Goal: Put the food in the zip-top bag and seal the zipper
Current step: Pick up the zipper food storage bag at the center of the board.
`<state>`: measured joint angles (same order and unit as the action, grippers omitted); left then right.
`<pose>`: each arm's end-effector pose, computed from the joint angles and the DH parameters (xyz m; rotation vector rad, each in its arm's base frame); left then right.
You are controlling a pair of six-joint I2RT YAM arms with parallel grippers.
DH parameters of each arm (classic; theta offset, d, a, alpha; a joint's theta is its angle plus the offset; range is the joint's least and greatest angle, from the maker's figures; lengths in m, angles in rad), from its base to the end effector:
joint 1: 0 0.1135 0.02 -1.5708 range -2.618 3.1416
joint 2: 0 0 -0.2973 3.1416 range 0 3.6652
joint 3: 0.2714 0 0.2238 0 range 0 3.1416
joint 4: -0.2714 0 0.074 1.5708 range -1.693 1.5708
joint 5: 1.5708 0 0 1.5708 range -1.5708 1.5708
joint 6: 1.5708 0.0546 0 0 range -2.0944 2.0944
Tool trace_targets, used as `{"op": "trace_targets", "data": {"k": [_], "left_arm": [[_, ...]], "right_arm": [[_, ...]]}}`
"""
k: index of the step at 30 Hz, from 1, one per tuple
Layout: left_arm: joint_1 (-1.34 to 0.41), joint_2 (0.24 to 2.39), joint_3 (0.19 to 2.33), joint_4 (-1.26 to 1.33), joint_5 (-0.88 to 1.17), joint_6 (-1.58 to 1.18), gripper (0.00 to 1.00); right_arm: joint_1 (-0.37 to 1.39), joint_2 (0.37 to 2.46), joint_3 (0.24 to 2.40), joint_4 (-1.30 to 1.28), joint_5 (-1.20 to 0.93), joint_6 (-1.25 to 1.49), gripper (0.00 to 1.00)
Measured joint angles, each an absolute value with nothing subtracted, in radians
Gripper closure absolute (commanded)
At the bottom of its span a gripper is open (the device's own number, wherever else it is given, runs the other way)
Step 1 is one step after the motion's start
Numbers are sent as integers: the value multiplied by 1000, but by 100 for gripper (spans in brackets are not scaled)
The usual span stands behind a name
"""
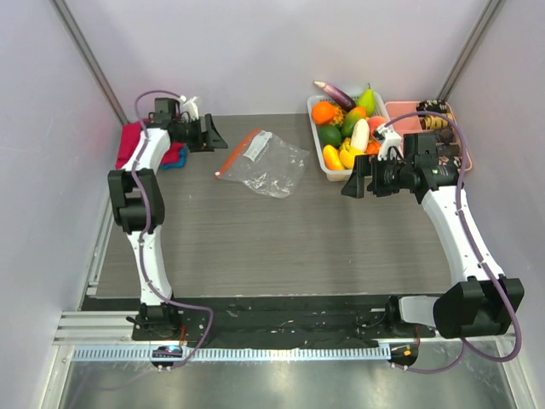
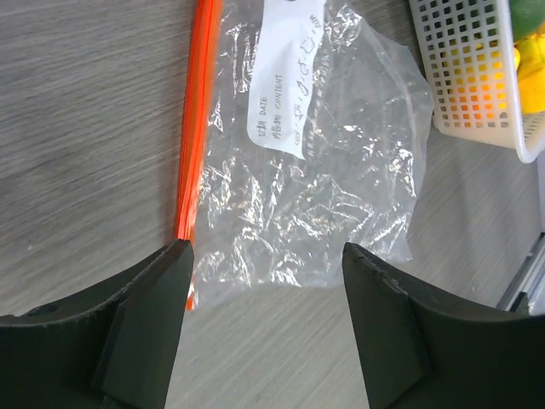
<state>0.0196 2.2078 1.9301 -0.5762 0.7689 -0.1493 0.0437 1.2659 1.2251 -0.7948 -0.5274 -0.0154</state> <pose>0.4957 -0.0283 0.2657 0.1535 2.3235 -0.9854 0.2285 0.0375 0.3584 -0.3124 2.3328 0.6447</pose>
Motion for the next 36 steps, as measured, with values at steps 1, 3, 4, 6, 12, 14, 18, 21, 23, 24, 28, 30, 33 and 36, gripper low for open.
{"op": "trace_targets", "data": {"k": [1, 3, 4, 6, 12, 14, 18, 21, 23, 24, 28, 30, 33, 36], "left_arm": [[17, 2233, 1946, -567, 773, -154, 28], [10, 2291, 1982, -556, 780, -170, 31], [3, 2315, 1995, -548, 780, -178, 31], [-7, 2356, 2008, -538, 779, -183, 31], [-28, 2437, 2015, -525, 778, -197, 31], [-32, 2461, 2030, -522, 786, -205, 31], [-37, 2479, 2065, -511, 781, -208, 25], [-39, 2482, 2069, -501, 772, -222, 22], [-40, 2487, 2083, -498, 758, -233, 22], [-40, 2491, 2091, -498, 751, -235, 25], [-42, 2510, 2115, -495, 751, -255, 32], [-47, 2520, 2123, -492, 761, -263, 33], [-52, 2534, 2130, -479, 783, -290, 47], [-63, 2546, 2130, -463, 795, -323, 65]], "right_arm": [[44, 1269, 1225, -794, -532, -15, 0], [44, 1274, 1225, -795, -538, -15, 0], [44, 1278, 1226, -794, -541, -16, 0], [44, 1286, 1227, -795, -546, -16, 0], [44, 1297, 1229, -795, -559, -17, 0], [44, 1297, 1229, -795, -562, -17, 0], [44, 1299, 1229, -795, -563, -17, 0], [44, 1305, 1230, -796, -563, -17, 0], [44, 1310, 1233, -799, -563, -23, 0], [44, 1312, 1234, -802, -562, -25, 0], [44, 1316, 1238, -810, -562, -33, 0], [44, 1321, 1238, -812, -562, -36, 0], [44, 1338, 1248, -820, -562, -41, 0], [44, 1356, 1263, -832, -562, -51, 0]]}}
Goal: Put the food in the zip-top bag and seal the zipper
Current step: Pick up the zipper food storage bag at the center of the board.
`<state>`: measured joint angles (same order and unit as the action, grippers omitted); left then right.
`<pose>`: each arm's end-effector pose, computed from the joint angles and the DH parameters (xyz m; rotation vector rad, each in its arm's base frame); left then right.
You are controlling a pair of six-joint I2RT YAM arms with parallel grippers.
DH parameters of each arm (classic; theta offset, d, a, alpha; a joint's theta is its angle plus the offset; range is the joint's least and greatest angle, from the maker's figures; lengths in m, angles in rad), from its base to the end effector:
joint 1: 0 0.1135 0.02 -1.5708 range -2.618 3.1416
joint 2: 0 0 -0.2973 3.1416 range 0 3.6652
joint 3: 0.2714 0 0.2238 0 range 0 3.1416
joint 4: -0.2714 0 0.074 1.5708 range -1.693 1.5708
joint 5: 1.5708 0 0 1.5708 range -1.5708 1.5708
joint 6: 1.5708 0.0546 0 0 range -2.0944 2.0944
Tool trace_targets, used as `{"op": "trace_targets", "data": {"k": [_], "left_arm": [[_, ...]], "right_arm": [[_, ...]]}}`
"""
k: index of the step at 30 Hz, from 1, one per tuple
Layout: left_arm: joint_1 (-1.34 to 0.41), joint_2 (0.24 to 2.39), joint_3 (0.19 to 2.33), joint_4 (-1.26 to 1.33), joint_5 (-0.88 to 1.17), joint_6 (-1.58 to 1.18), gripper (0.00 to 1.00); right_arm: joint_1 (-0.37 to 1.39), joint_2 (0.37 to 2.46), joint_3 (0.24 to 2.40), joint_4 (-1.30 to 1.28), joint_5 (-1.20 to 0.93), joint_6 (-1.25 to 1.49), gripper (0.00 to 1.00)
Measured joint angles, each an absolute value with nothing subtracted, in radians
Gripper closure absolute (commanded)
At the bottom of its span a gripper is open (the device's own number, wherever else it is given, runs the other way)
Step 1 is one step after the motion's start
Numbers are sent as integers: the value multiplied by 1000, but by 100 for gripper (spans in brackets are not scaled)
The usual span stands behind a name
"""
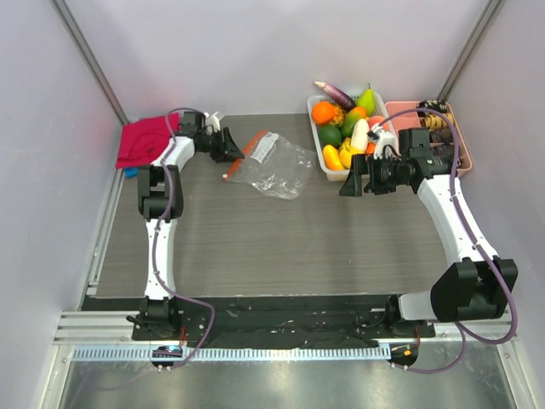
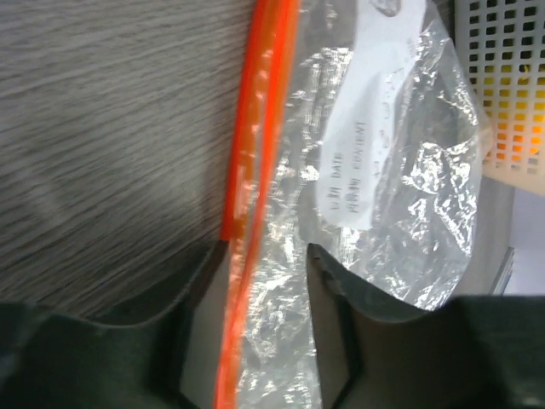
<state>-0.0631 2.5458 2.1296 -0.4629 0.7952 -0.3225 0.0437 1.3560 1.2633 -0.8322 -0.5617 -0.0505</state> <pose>0.5555 -0.0742 0.1616 0.0493 2.4043 -1.1442 0.2477 0.0399 0.3478 -0.3461 2.3980 0.6929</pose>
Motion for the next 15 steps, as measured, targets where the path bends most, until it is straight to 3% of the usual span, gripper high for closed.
{"op": "trace_targets", "data": {"k": [2, 3, 6, 15], "left_arm": [[-67, 2555, 2129, -459, 805, -338, 76], [-68, 2556, 2128, -458, 808, -345, 88], [-71, 2549, 2122, -445, 823, -361, 100], [-70, 2221, 1929, -434, 858, -362, 100]], "right_arm": [[44, 1365, 1273, -843, -563, -54, 0], [44, 1370, 1279, -849, -567, -55, 0], [44, 1384, 1296, -857, -581, -57, 0], [44, 1380, 1407, -780, -642, 88, 8]]}}
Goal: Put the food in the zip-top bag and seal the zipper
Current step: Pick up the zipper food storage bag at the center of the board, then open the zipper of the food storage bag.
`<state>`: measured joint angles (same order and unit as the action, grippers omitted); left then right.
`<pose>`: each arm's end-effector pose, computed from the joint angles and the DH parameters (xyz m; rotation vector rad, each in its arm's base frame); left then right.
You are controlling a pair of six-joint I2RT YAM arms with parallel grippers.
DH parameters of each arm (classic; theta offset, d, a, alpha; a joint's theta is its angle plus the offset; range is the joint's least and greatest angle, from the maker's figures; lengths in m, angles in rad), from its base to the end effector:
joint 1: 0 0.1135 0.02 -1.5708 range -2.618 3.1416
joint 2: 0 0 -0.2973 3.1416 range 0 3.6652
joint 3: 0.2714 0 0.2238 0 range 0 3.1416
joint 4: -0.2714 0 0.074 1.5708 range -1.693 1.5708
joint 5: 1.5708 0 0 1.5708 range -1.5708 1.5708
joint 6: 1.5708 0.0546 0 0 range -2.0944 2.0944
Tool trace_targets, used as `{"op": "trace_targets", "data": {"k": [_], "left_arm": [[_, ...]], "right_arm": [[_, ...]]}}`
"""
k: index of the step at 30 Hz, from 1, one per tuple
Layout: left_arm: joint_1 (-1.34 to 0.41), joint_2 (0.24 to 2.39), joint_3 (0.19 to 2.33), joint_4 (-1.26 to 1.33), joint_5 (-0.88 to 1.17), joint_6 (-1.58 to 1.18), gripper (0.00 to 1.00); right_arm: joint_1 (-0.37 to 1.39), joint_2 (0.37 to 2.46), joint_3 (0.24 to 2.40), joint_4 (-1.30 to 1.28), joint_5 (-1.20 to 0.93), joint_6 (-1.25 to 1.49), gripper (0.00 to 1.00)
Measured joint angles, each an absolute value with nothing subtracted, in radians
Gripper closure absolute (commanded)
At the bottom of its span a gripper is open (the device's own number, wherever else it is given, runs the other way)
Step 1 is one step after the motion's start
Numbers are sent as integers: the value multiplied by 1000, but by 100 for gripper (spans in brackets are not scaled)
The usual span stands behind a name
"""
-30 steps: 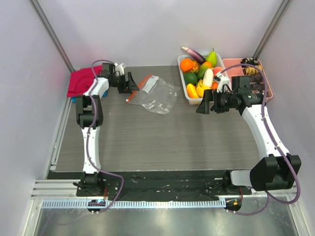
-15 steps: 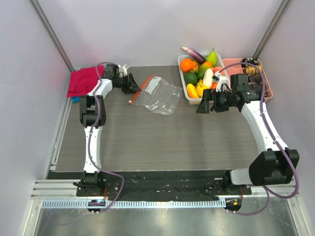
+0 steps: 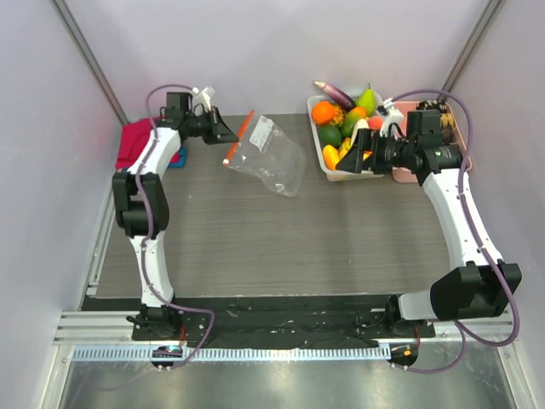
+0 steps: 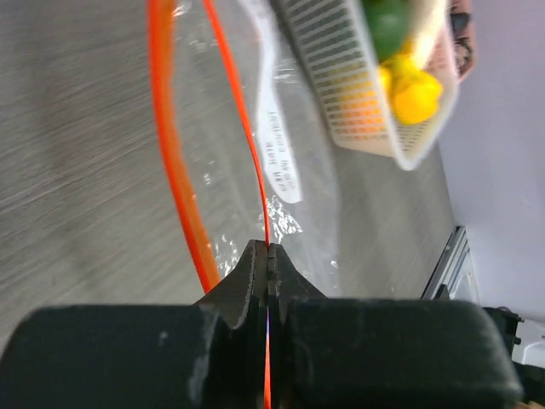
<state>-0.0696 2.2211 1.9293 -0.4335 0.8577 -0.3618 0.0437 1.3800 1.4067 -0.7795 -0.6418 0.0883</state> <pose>0.5018 -0.0764 0.2728 0.1286 2.2629 -1.2053 0.2618 0.0442 0.3906 -0.2736 2.2539 0.8096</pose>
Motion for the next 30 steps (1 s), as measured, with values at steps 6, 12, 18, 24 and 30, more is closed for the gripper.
{"op": "trace_targets", "data": {"k": [6, 12, 18, 24, 30], "left_arm": [[-84, 1924, 1884, -517, 818, -241, 100], [-187, 1699, 1848, -664, 690, -35, 100], [-345, 1567, 1622, -717, 567, 39, 100], [-414, 1569, 1414, -692, 515, -33, 100], [-426, 1596, 1380, -590, 524, -185, 100]], "right_arm": [[54, 1338, 1417, -604, -684, 341, 13], [136, 1338, 1412, -418, -667, 605, 16], [283, 1379, 1369, -282, -611, 778, 22], [360, 1453, 1242, -239, -543, 883, 31], [415, 1502, 1190, -243, -480, 919, 32]]}}
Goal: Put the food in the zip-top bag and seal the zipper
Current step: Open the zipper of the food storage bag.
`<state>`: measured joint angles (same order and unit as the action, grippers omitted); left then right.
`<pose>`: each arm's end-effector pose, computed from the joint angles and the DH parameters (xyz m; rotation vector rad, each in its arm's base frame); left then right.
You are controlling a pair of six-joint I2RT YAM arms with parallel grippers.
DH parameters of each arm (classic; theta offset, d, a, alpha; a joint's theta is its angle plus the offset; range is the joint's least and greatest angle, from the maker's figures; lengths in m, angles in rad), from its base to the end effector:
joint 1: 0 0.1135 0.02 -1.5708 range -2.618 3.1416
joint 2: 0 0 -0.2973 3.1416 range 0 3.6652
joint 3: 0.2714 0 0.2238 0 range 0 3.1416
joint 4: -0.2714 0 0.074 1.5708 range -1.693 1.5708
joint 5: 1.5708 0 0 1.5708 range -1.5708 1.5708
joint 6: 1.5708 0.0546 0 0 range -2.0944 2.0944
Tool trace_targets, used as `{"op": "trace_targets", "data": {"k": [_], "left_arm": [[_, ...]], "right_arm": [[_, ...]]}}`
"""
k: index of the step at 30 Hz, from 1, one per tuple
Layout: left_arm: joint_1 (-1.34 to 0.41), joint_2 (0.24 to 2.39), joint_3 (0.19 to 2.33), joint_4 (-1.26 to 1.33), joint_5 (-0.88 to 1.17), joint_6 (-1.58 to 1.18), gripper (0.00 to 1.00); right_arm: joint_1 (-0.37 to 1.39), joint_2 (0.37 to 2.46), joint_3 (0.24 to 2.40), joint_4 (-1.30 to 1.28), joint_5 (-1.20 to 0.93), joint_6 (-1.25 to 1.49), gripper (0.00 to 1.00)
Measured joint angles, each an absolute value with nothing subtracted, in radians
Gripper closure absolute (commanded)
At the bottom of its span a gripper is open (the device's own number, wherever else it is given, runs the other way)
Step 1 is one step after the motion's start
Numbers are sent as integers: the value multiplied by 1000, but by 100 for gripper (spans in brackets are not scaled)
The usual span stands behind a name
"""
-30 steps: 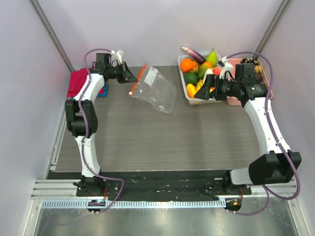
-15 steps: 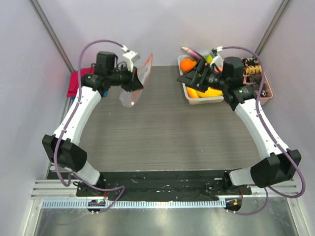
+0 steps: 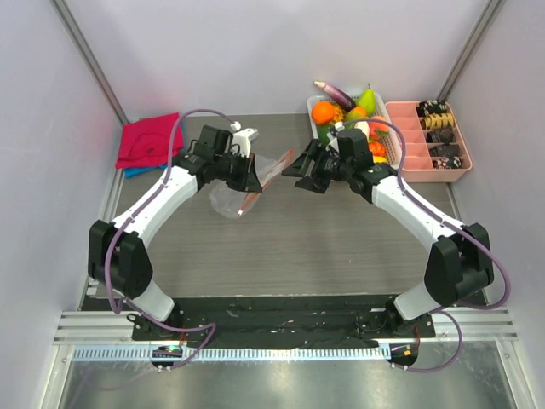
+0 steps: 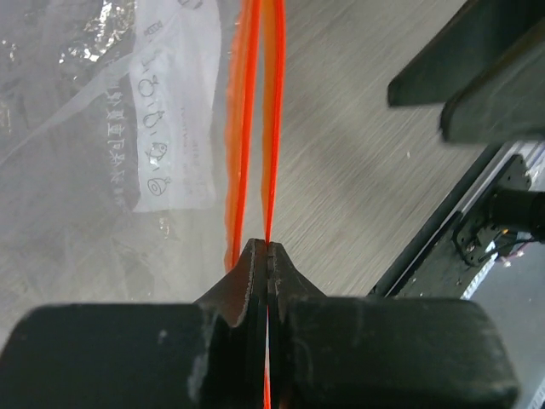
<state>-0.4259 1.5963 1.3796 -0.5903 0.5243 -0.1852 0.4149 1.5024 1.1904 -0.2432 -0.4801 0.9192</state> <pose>0.2937 -0.1633 0.3354 0.5481 2.3655 -0.9094 0.2894 0.1550 0.3365 0.2728 2.3253 1.2448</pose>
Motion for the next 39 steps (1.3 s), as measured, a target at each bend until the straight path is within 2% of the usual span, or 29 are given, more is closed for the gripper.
{"op": "trace_targets", "data": {"k": [8, 24, 27, 29, 31, 33, 34, 35, 36, 38, 39], "left_arm": [[-444, 1596, 1364, -489, 540, -308, 100], [-481, 1596, 1357, -453, 542, -364, 100], [-488, 1596, 1357, -453, 542, -365, 100], [-491, 1596, 1357, -453, 542, -368, 100], [-492, 1596, 1357, -452, 543, -370, 100], [-494, 1596, 1357, -450, 542, -371, 100], [-496, 1596, 1357, -448, 542, -372, 98], [-497, 1596, 1357, -446, 542, -376, 89], [-498, 1596, 1357, -445, 542, -378, 69], [-496, 1596, 1360, -454, 544, -368, 57], [-492, 1596, 1367, -476, 547, -365, 46]], "right_arm": [[451, 1583, 1225, -229, -445, 932, 44], [453, 1684, 1303, -209, -419, 959, 46], [455, 1685, 1303, -204, -421, 963, 64], [458, 1690, 1304, -202, -420, 963, 68], [459, 1699, 1304, -204, -420, 964, 76], [459, 1710, 1304, -207, -420, 963, 99], [460, 1716, 1304, -208, -420, 961, 99], [461, 1721, 1304, -211, -421, 959, 99], [461, 1724, 1304, -216, -421, 956, 99], [462, 1725, 1309, -231, -421, 941, 99], [462, 1725, 1316, -241, -421, 930, 99]]}}
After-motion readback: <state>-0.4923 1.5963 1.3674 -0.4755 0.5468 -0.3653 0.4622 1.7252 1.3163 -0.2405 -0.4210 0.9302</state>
